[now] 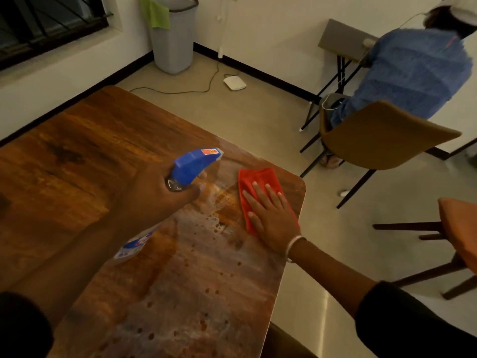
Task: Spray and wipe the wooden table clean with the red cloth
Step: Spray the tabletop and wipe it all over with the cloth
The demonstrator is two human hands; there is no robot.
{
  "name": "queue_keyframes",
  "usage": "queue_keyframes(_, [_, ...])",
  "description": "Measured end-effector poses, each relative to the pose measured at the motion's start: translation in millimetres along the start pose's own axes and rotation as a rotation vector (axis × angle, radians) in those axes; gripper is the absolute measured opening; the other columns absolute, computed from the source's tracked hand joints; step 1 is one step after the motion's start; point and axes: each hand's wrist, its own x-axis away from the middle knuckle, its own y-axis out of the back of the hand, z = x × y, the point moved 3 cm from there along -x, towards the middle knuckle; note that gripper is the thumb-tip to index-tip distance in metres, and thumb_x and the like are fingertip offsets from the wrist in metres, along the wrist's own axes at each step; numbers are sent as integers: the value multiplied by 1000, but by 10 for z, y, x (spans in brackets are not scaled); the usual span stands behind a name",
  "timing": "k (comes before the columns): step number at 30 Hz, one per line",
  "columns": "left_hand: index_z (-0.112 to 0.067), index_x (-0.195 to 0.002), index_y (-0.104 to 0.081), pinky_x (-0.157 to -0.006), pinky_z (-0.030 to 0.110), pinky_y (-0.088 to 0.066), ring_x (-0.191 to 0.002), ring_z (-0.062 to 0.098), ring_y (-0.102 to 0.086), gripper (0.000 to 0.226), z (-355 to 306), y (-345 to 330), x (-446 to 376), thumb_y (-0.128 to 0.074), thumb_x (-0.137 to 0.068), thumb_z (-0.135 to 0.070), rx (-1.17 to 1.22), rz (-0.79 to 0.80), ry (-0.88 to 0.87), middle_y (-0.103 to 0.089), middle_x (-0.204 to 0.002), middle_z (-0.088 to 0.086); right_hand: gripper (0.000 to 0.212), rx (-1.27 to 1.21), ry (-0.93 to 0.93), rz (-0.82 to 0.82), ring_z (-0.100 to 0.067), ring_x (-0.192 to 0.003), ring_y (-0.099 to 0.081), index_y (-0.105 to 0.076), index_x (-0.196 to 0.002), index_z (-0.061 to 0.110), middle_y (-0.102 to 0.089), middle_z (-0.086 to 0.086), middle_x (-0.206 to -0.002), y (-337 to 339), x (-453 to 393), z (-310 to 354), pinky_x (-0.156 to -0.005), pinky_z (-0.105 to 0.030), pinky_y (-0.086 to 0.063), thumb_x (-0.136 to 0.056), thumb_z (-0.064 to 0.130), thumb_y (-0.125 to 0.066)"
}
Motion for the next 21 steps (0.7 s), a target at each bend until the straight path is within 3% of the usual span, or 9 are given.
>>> queue_keyframes(4, [-43, -94, -67, -59, 43, -60, -57, 20, -68, 14, 47, 180, 27, -68, -81, -48, 52, -72, -42, -68, -67, 3, 65, 33, 65, 42, -30, -163, -13, -18, -167, 40, -9, 6, -177, 96, 54, -380, -129, -53, -18, -107, 64, -23])
queue_keyframes(6, [-39, -97, -67, -62, 35, -62, -61, 20, -69, 14, 50, 250, 61, -69, -84, -43, 89, -92, -51, -69, -70, 4, 68, 34, -33, 30, -30, -164, -7, -13, -168, 41, -4, 5, -178, 182, -197, -525, -130, -57, -15, -106, 67, -25])
queue_keyframes(9, [-46, -92, -64, -60, 15, -57, -62, 16, -69, 12, 22, 281, 106, -69, -86, -36, 63, -126, -67, -70, -74, 2, 67, 5, -167, -24, -32, -164, 2, -7, -168, 40, 4, 2, -178, 268, -715, -449, -131, -57, -7, -107, 64, -21])
queue_keyframes(13, [-36, -97, -70, -51, 46, -55, -54, 33, -63, 16, 19, 141, 127, -73, -83, -42, 46, -89, -15, -65, -64, 11, 61, 13, -143, -35, -35, -164, 4, -6, -169, 37, 7, 2, -178, 315, -1144, 89, -131, -57, -3, -112, 51, -21])
queue_keyframes(14, [-36, -95, -70, -48, 43, -55, -51, 28, -61, 18, 17, 93, 116, -74, -80, -45, 29, -84, -4, -64, -61, 6, 60, 34, -97, -37, -34, -164, 5, -6, -169, 37, 6, 2, -178, 288, -1114, 222, -131, -56, -3, -113, 49, -23])
queue_keyframes(16, [-42, -87, -70, -44, 23, -49, -44, 9, -55, 12, 8, 22, 84, -75, -77, -46, 21, -68, -11, -62, -54, -6, 60, 60, 42, -9, -31, -164, 8, -3, -168, 39, 7, 5, -178, 190, -867, 377, -132, -54, 0, -113, 49, -22])
queue_keyframes(18, [-50, -83, -68, -44, 12, -44, -43, 5, -55, 11, 14, 13, 50, -75, -74, -48, 42, -27, -1, -63, -55, -11, 61, 26, 135, 29, -26, -163, 13, 2, -167, 42, 11, 8, -177, 107, -542, 338, -131, -51, 4, -111, 55, -16])
queue_keyframes(19, [-50, -87, -68, -46, 15, -48, -45, 8, -58, 13, 36, 50, 38, -74, -74, -51, 50, -19, 8, -65, -58, -7, 61, 7, 137, 38, -23, -163, 14, 2, -167, 43, 11, 10, -177, 86, -426, 264, -131, -50, 4, -110, 58, -14])
queue_keyframes(21, [-47, -94, -69, -49, 35, -58, -51, 21, -64, 21, 85, 168, 32, -72, -75, -55, 76, -38, 20, -68, -65, 2, 63, -4, 68, 37, -22, -163, 13, 0, -167, 43, 10, 11, -177, 89, -414, 90, -132, -51, 0, -109, 61, -14])
